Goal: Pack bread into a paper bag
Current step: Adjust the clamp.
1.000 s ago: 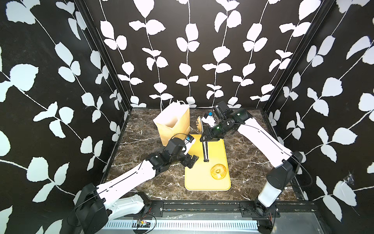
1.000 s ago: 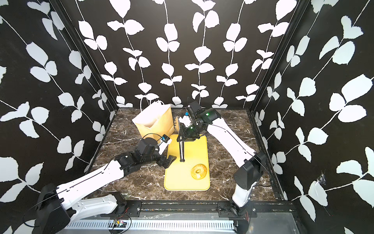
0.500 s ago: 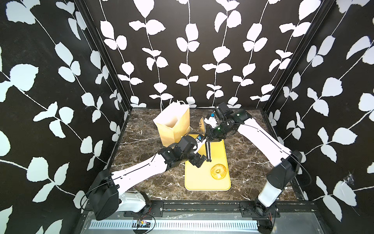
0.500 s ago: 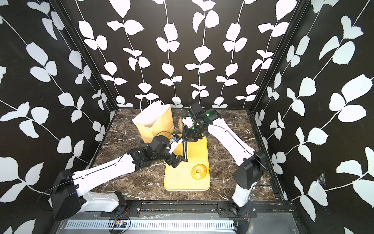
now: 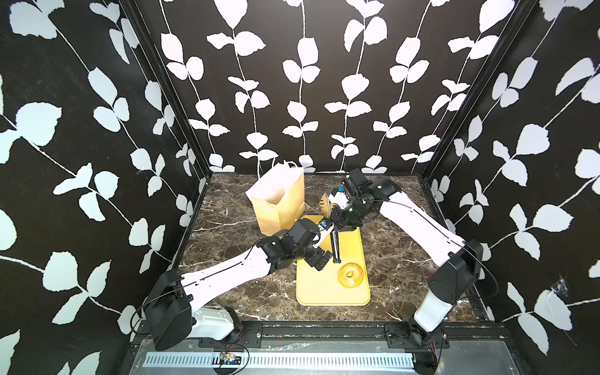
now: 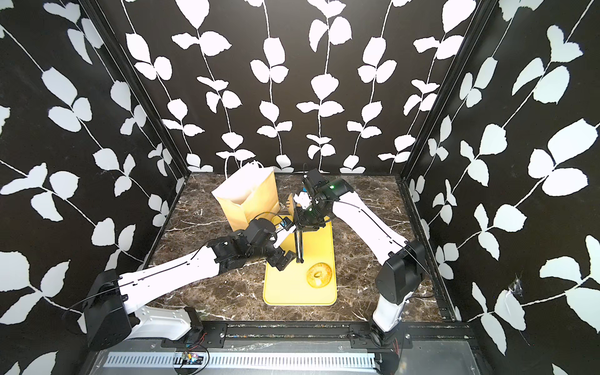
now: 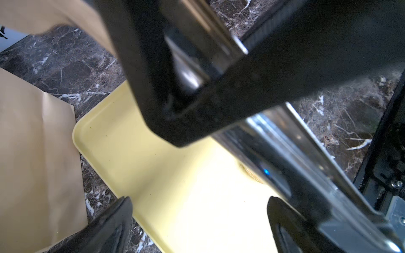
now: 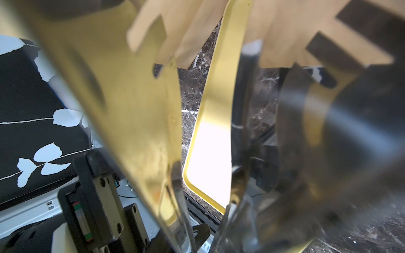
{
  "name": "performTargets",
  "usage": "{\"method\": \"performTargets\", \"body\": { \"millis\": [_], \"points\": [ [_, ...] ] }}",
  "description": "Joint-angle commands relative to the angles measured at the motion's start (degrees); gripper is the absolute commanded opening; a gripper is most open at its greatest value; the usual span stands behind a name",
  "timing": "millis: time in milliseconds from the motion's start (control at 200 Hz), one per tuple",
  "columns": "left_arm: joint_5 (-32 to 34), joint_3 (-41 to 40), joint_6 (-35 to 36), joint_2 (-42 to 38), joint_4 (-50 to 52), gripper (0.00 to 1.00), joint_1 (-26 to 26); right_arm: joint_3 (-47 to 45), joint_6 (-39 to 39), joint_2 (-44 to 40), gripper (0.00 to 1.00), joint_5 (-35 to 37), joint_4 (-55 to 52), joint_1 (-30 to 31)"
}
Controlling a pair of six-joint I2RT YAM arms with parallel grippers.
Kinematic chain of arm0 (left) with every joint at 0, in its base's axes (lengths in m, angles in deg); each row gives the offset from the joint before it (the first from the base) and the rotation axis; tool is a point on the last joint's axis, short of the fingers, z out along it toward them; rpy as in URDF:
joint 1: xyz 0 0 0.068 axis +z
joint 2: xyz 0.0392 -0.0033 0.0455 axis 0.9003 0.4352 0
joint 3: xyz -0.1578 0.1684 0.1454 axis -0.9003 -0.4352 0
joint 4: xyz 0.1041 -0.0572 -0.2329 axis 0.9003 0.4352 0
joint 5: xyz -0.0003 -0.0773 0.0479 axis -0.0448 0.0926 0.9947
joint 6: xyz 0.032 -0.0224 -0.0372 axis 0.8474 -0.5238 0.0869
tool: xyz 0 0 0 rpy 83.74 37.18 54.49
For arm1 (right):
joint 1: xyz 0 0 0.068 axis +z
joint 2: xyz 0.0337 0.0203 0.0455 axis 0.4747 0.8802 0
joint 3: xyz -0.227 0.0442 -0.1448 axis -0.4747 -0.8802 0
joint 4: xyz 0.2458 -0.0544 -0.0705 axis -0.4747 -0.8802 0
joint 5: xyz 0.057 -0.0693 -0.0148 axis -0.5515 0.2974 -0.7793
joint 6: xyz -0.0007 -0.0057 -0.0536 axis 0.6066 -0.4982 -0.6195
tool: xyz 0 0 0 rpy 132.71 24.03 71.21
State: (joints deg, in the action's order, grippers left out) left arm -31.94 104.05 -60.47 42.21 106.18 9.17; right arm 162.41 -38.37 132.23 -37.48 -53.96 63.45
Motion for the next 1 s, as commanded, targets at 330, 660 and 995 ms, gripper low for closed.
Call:
{"method": "performTargets", "body": {
  "millis": [330, 660, 995],
  "points": [
    [-3.78, 4.26, 0.16, -0.86, -8.37, 0.98, -3.0, -2.48, 3.65, -2.14, 0.37, -6.24, 11.96, 0.13],
    [-4.63, 7.19, 0.07, 0.43, -8.54, 0.99, -4.73, -2.56, 3.23, -1.82, 0.38, -6.16, 11.4, -0.1],
    [-4.69, 9.78, -0.41, 1.48, -9.63, 0.98, -7.11, -3.48, 2.77, -2.66, 0.39, -6.15, 11.09, -0.76]
  ]
}}
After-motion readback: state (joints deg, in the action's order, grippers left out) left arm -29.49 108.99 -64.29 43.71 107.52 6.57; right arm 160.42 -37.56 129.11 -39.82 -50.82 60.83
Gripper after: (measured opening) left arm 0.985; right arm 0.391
